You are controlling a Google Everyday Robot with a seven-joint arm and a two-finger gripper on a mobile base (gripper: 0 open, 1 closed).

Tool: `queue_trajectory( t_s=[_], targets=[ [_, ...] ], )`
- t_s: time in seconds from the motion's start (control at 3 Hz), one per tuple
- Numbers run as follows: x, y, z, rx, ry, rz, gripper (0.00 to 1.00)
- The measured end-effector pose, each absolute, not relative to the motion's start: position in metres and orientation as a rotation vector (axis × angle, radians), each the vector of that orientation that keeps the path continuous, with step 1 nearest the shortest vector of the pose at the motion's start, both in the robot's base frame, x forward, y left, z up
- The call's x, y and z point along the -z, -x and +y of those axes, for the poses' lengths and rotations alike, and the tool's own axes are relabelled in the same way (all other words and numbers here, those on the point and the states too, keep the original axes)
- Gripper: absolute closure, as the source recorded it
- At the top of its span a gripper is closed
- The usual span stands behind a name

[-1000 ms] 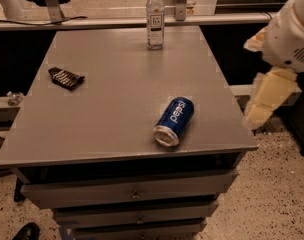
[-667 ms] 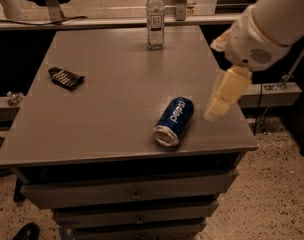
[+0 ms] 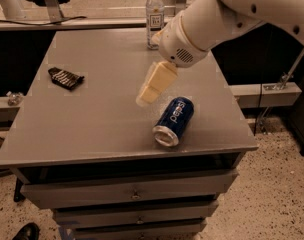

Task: Pick rxbar chocolate

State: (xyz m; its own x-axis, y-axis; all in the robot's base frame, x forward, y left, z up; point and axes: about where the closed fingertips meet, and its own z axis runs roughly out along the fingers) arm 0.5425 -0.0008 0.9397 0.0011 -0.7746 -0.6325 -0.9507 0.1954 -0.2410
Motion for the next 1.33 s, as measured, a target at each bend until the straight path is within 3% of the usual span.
queue_trajectory(
  t_s=[0.67,1.33],
  targets=[
    [-0.936,-0.549,0.023,-0.371,1.590,1.761,0.00],
    [-0.913,-0.582,0.127,-0.530,1.508,1.626,0.00]
  ],
)
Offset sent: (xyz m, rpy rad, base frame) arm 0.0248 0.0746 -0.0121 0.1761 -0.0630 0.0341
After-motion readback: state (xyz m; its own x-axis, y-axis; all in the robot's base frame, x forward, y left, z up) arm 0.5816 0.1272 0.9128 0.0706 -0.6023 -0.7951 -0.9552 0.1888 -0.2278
